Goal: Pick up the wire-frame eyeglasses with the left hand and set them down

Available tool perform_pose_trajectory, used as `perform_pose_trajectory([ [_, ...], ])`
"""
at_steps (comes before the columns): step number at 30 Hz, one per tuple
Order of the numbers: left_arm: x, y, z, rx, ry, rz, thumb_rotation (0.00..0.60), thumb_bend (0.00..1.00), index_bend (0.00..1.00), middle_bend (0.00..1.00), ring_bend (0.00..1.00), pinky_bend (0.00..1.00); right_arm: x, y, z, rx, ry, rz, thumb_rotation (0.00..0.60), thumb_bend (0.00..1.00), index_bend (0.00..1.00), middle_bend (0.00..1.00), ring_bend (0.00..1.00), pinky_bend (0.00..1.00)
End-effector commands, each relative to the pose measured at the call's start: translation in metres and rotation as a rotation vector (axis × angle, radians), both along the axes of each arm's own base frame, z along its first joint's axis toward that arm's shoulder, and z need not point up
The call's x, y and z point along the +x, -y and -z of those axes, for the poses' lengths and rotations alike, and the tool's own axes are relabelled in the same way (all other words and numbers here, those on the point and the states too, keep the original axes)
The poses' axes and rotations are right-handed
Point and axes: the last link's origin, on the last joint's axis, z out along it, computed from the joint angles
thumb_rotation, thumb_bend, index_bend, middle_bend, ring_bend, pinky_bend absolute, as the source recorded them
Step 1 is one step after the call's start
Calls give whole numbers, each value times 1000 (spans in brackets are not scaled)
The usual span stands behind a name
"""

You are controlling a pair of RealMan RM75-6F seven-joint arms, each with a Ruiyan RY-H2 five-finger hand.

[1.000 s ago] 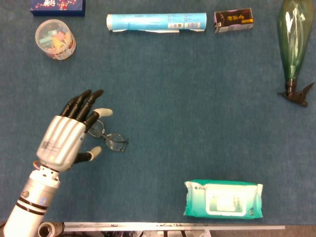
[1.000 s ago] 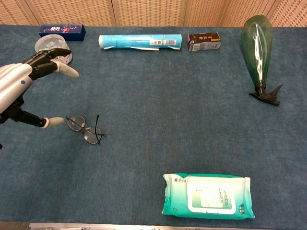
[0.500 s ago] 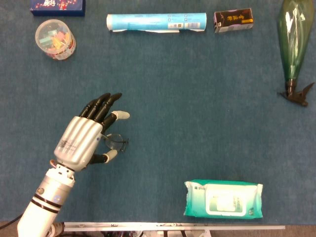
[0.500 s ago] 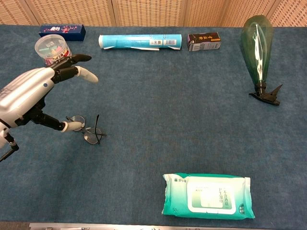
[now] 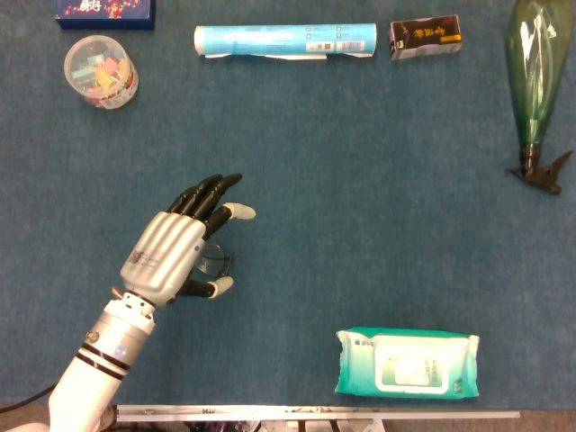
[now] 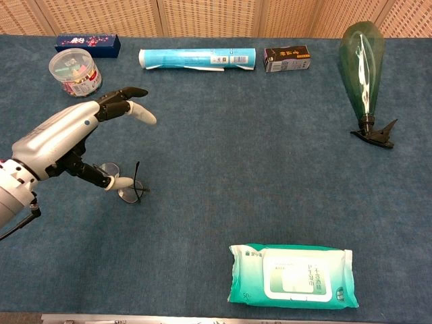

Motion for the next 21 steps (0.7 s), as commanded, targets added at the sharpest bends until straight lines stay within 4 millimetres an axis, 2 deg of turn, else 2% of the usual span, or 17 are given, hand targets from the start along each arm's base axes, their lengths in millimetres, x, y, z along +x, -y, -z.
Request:
perform_pose_trajectory([
  [1,4,-2,1,-9,16,1,600,14,259,70,31,105,0,0,0,2,0,1,600,506,644,474,293,429],
  [21,18,-11,19,-43,54,9,600,15,260,68,31,105,1,-1,-2,-8,5,-3,600,507,644,474,293,429],
])
